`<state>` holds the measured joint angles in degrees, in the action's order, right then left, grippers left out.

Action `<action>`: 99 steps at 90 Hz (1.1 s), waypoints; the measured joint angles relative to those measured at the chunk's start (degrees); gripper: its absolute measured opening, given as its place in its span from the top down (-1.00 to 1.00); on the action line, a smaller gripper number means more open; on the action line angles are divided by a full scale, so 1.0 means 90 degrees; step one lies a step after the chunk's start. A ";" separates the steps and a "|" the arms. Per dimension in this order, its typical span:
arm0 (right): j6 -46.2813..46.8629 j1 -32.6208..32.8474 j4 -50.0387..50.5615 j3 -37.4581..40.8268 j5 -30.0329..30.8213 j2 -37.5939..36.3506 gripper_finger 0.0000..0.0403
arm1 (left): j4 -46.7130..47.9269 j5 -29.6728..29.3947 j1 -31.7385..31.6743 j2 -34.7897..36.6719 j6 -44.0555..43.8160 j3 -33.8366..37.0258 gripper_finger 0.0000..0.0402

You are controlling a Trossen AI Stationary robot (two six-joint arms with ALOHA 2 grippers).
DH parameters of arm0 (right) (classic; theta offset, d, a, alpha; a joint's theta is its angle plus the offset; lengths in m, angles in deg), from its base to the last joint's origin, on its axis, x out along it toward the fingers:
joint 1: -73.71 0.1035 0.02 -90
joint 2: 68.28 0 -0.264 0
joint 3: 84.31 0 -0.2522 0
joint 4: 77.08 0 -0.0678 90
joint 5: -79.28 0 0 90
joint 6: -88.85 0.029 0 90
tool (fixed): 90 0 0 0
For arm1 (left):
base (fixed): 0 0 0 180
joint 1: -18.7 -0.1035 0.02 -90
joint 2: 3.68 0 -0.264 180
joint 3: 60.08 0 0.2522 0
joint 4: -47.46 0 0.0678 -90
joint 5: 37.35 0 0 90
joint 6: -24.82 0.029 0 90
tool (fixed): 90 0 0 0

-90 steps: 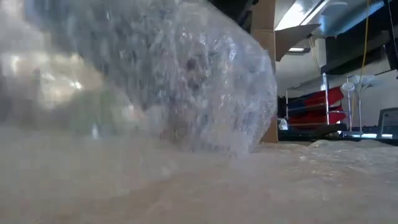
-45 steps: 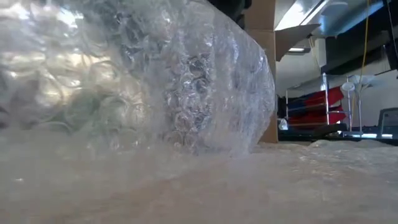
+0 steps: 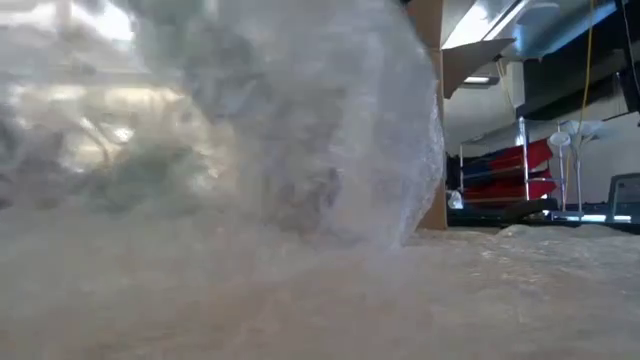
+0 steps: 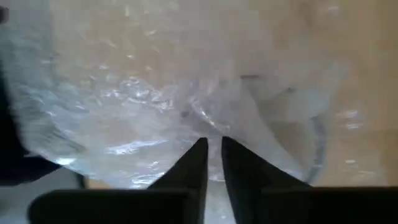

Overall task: Wrap mug
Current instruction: Wrap the blue mug in bubble wrap

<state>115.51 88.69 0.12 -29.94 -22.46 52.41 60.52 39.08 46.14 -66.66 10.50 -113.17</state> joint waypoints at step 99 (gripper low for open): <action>0.2690 -0.0036 -0.0938 -0.0010 0.0015 0.0329 0.07 | 0.0566 -0.0248 0.0451 -0.0005 -0.0206 0.0005 1.00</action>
<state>139.72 88.36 -8.32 -30.03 -22.33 55.38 65.62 36.84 50.19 -66.70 8.64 -113.12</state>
